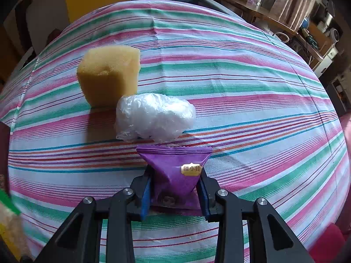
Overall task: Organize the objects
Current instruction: 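Carry the WEIDAN bag over the gold tray and open the left gripper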
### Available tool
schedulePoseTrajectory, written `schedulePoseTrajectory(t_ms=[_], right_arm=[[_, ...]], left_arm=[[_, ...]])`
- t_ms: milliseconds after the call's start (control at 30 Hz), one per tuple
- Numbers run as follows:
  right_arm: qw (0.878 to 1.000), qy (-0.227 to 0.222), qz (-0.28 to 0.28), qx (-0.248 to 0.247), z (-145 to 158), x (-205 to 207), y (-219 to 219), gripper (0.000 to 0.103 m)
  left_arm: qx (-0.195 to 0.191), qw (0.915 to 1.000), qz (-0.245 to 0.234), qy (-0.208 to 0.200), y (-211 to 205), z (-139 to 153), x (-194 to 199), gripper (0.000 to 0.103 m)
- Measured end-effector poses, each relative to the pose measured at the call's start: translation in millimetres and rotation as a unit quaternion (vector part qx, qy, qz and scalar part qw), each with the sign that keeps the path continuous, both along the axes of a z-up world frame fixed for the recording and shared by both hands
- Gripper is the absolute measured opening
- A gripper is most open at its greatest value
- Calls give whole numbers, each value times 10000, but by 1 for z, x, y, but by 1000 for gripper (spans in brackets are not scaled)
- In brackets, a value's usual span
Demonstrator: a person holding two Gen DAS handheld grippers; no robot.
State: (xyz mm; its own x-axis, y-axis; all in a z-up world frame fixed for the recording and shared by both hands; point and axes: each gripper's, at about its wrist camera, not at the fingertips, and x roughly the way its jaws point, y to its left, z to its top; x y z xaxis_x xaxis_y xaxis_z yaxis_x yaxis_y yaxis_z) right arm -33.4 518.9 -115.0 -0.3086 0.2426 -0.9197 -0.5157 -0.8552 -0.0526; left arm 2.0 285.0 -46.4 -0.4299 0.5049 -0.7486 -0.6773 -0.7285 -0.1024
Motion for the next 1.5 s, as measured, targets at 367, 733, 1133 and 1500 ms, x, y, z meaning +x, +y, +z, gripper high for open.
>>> schedulePoseTrajectory(t_ms=[367,733,1133,1500], right_arm=[[9988,-89,215,438,4,1,-22,34],[9916,-243,637,1101,-2,-15,-38,33],[9823,-442,954,1552,-8,-25,-45,33],[9830,-432,960,1502,-6,-21,-47,33]], left_arm=[[117,9987,433,222,-61,27,-5,37],[775,9868,943,-1066,-132,19,-52,37],[947,9597,2324,-1266,-267,13,-107,37],[759,9543,2424,-1574,-204,-7,-169,37]])
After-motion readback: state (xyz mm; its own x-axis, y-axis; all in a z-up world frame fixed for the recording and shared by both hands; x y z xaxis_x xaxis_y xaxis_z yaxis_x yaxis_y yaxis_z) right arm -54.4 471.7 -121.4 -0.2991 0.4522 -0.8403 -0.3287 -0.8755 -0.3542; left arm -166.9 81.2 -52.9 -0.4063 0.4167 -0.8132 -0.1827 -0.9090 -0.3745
